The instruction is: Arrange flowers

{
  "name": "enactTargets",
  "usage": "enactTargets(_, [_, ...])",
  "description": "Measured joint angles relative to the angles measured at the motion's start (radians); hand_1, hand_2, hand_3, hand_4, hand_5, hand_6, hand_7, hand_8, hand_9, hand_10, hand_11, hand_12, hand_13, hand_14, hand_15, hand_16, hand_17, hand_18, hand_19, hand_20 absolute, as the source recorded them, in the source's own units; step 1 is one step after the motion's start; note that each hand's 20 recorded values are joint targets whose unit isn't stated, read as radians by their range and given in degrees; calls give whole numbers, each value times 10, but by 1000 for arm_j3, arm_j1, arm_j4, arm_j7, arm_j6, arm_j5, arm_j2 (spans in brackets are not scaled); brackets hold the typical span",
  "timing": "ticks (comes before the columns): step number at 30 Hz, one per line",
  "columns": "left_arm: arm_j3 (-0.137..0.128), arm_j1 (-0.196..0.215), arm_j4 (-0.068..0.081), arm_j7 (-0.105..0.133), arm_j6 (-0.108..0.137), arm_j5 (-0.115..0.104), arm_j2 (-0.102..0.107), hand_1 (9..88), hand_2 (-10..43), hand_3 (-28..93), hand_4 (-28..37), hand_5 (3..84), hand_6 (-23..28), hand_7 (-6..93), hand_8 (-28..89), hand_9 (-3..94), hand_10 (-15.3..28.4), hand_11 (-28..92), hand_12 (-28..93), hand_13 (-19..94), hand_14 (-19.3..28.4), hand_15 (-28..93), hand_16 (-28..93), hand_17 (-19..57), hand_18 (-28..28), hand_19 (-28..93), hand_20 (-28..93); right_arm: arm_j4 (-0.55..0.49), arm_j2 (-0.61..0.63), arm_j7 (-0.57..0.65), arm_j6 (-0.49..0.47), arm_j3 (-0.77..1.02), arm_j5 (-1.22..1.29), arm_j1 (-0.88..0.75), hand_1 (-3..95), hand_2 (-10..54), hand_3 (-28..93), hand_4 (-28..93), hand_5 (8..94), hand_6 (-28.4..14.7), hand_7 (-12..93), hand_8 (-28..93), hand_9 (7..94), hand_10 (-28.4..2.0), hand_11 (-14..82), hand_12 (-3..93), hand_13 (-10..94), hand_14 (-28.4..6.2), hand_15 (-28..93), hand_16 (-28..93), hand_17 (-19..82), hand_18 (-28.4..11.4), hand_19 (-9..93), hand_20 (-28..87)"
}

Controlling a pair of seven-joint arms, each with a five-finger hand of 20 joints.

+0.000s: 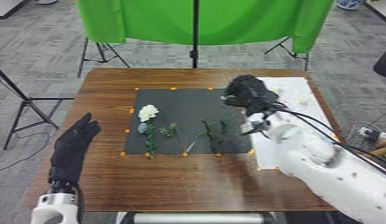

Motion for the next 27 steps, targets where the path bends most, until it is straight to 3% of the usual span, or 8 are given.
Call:
enactTargets(5, [6, -6, 1, 0, -2, -1, 3, 197, -60, 679, -271, 410, 46, 51, -45, 388, 114, 106, 161, 294, 156, 118, 65, 6, 139, 22, 184, 105, -128, -79, -8, -229, -13, 209, 633, -95, 560, -193, 778, 11, 211, 95, 875, -85, 71, 397, 889, -20, 584, 350, 639, -92, 932, 528])
enactTargets(12, [24, -25, 8, 0, 5, -17, 7, 193, 133, 690, -282, 424, 38, 67, -49, 405, 117, 113, 158, 308, 154, 131, 60, 13, 135, 26, 183, 215, -279, -145, -117, -345, -9, 314, 628, -95, 565, -192, 763, 14, 221, 85, 863, -85, 67, 393, 885, -21, 604, 342, 638, -95, 932, 551])
enactTargets(15, [31, -33, 10, 2, 18, -30, 10, 200, 173, 682, -283, 427, 35, 77, -53, 410, 117, 117, 155, 312, 154, 138, 54, 15, 133, 29, 184, 255, -320, -145, -125, -362, -8, 325, 626, -95, 566, -193, 749, 16, 224, 77, 851, -83, 65, 386, 884, -21, 608, 339, 638, -96, 932, 556])
enactTargets(18, [32, -39, 11, 3, 29, -38, 12, 197, 168, 684, -283, 427, 34, 78, -54, 410, 117, 119, 155, 312, 153, 141, 53, 16, 132, 31, 185, 291, -347, -145, -126, -378, -8, 332, 622, -95, 569, -194, 732, 17, 220, 66, 830, -83, 61, 386, 878, -22, 617, 336, 634, -97, 932, 562])
enactTargets(27, [30, -23, 5, 6, 29, -40, 12, 186, 84, 691, -283, 423, 38, 73, -54, 404, 118, 120, 155, 306, 154, 140, 50, 13, 133, 30, 184, 328, -364, -126, -179, -408, -30, 337, 610, -95, 571, -192, 672, 35, 215, 42, 777, -90, 55, 377, 865, -21, 631, 329, 626, -98, 932, 573])
